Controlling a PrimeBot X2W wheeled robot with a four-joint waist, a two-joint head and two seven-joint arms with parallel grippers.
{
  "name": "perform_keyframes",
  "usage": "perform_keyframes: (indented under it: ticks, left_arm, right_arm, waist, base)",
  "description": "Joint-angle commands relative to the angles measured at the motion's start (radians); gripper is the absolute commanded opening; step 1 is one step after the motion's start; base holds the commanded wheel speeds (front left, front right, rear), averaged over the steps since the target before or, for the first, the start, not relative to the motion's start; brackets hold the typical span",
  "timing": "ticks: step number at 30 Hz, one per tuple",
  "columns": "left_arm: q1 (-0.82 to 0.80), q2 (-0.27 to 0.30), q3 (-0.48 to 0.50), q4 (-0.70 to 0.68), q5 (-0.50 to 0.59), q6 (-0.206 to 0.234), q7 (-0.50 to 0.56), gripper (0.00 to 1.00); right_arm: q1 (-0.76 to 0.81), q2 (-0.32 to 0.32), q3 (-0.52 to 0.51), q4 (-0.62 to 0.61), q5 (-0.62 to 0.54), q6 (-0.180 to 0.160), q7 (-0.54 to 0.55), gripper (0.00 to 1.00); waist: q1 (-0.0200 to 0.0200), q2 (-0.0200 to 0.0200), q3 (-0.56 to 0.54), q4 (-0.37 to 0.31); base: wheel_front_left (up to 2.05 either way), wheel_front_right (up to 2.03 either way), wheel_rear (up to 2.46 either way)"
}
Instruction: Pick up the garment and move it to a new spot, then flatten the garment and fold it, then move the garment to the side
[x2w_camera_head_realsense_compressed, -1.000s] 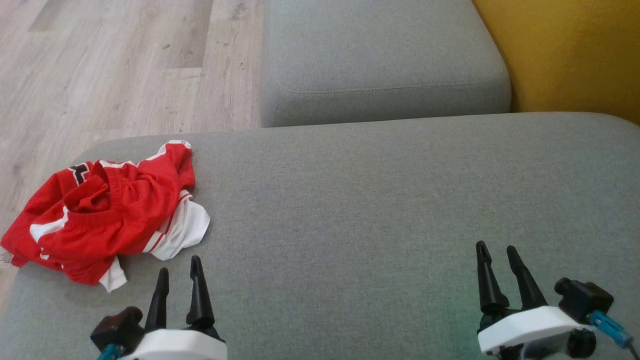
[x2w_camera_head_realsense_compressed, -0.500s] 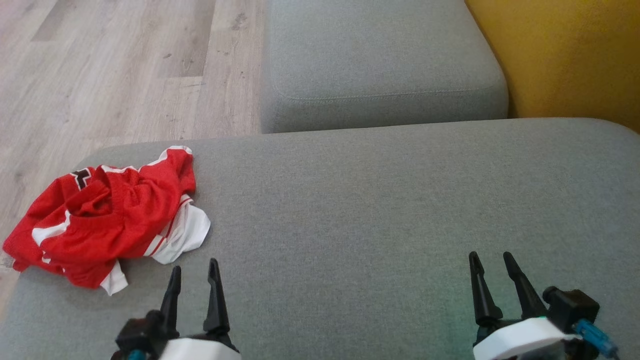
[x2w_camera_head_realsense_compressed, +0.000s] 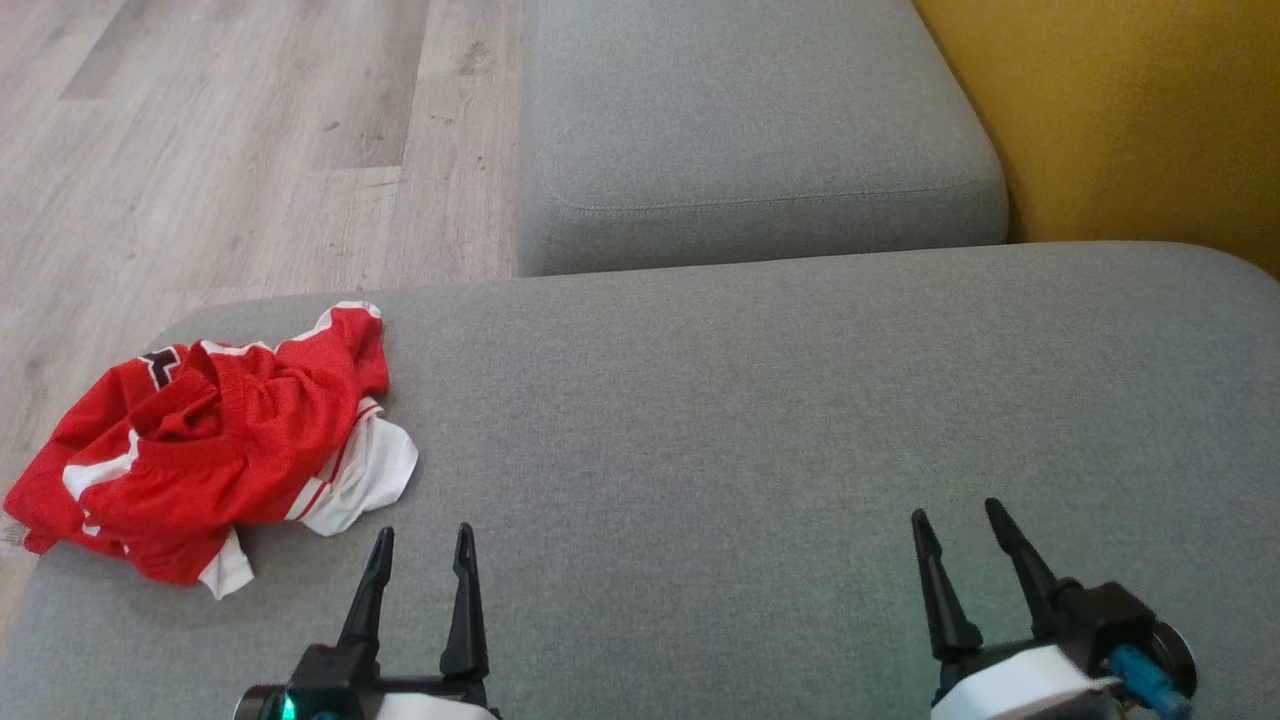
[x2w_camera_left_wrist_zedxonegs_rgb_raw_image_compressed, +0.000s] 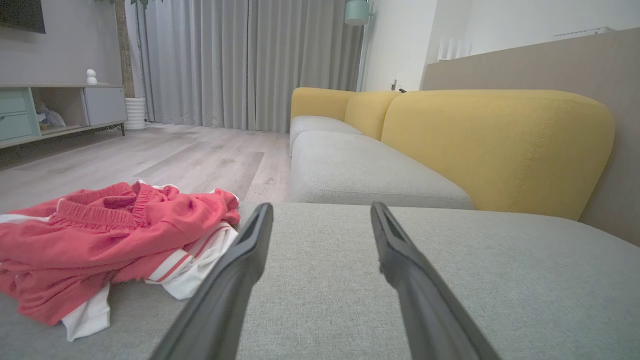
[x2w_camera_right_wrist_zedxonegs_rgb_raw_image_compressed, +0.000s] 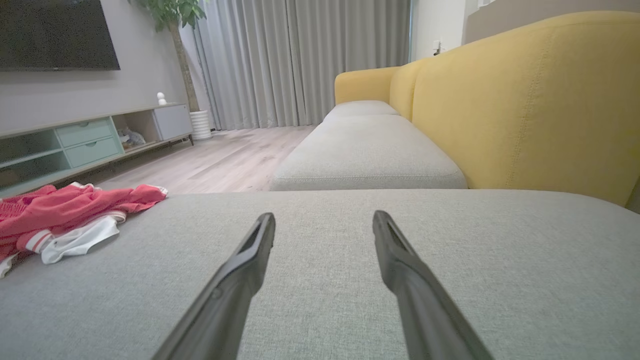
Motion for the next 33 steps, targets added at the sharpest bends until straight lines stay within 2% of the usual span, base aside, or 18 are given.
perform_keyframes:
  ticks: [1, 7, 22, 30, 33]
  left_arm:
    - [-0.03, 0.004, 0.022, -0.03, 0.035, 0.009, -0.022, 1.0]
    - [-0.026, 0.004, 0.015, -0.026, 0.093, 0.03, -0.038, 1.0]
    - [-0.024, 0.004, 0.022, 0.01, 0.083, 0.034, -0.038, 1.0]
    - [-0.043, 0.004, 0.024, 0.018, 0.098, 0.029, -0.038, 1.0]
    - [-0.048, 0.004, 0.035, 0.02, 0.106, 0.027, -0.038, 1.0]
  right_arm:
    - [-0.02, -0.01, 0.032, -0.037, -0.037, 0.008, -0.022, 1.0]
    - [-0.015, -0.01, 0.041, -0.033, -0.099, 0.008, -0.038, 1.0]
    - [-0.005, -0.01, 0.037, -0.024, -0.085, 0.008, -0.038, 1.0]
    - [-0.001, -0.01, 0.039, -0.025, -0.07, 0.008, -0.038, 1.0]
    - [-0.002, -0.01, 0.041, -0.029, -0.062, 0.008, -0.038, 1.0]
  waist:
    - [0.0, 0.0, -0.001, -0.001]
    - [0.0, 0.0, -0.008, -0.004]
    - [0.0, 0.0, -0.015, 0.006]
    - [0.0, 0.0, 0.007, 0.099]
    - [0.0, 0.0, 0.023, 0.169]
  base:
    - [0.0, 0.0, 0.0]
    - [0.0, 0.0, 0.0]
    - [0.0, 0.0, 0.0]
    - [0.0, 0.0, 0.0]
    - [0.0, 0.0, 0.0]
